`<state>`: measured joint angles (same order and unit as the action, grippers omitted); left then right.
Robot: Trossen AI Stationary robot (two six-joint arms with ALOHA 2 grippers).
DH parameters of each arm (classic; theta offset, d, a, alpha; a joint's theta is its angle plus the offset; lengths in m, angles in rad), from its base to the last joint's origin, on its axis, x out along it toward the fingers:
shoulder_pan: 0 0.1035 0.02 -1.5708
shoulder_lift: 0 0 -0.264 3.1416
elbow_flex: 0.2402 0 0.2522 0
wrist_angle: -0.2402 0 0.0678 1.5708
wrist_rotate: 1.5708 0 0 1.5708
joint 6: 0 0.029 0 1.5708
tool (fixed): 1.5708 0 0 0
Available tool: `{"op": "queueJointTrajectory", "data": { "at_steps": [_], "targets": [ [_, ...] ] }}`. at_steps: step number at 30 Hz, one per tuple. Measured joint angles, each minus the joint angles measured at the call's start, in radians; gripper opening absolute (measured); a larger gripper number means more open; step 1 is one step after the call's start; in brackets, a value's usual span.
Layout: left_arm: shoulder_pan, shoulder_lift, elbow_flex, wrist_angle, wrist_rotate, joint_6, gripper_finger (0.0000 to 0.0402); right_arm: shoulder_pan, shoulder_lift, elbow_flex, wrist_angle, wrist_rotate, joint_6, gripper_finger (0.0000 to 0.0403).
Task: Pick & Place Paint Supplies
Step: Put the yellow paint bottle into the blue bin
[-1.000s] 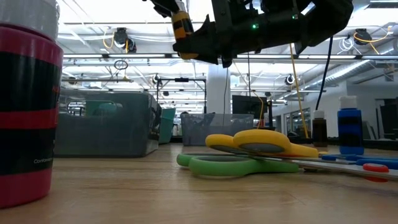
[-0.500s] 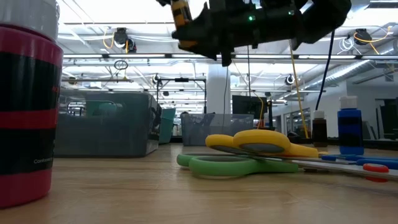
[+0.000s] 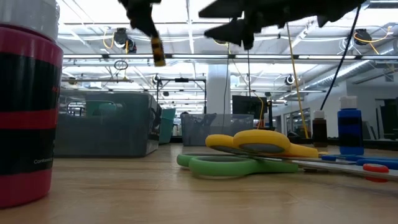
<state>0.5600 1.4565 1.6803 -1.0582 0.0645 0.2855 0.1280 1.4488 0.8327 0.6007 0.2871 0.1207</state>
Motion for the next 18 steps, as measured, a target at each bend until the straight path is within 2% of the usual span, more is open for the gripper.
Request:
{"op": "queueJointTrajectory", "data": {
  "at_steps": [4, 9, 13, 18],
  "targets": [
    [0.177, 0.029, -0.048, 0.028, 0.124, 0.003, 0.0120, 0.003, -0.045, -0.043, -0.018, 0.000, 0.017, 0.0287],
    [0.339, 0.068, -0.183, 0.137, 0.149, -0.030, 0.0120, 0.005, -0.098, -0.081, 0.007, 0.000, 0.034, 0.0282],
    [0.402, 0.107, -0.275, 0.208, 0.143, -0.053, 0.0120, 0.004, -0.104, -0.105, 0.022, 0.001, 0.031, 0.0283],
    [0.417, 0.171, -0.330, 0.277, 0.096, -0.074, 0.0120, 0.002, -0.104, -0.107, 0.030, 0.002, 0.024, 0.0282]
  ]
}}
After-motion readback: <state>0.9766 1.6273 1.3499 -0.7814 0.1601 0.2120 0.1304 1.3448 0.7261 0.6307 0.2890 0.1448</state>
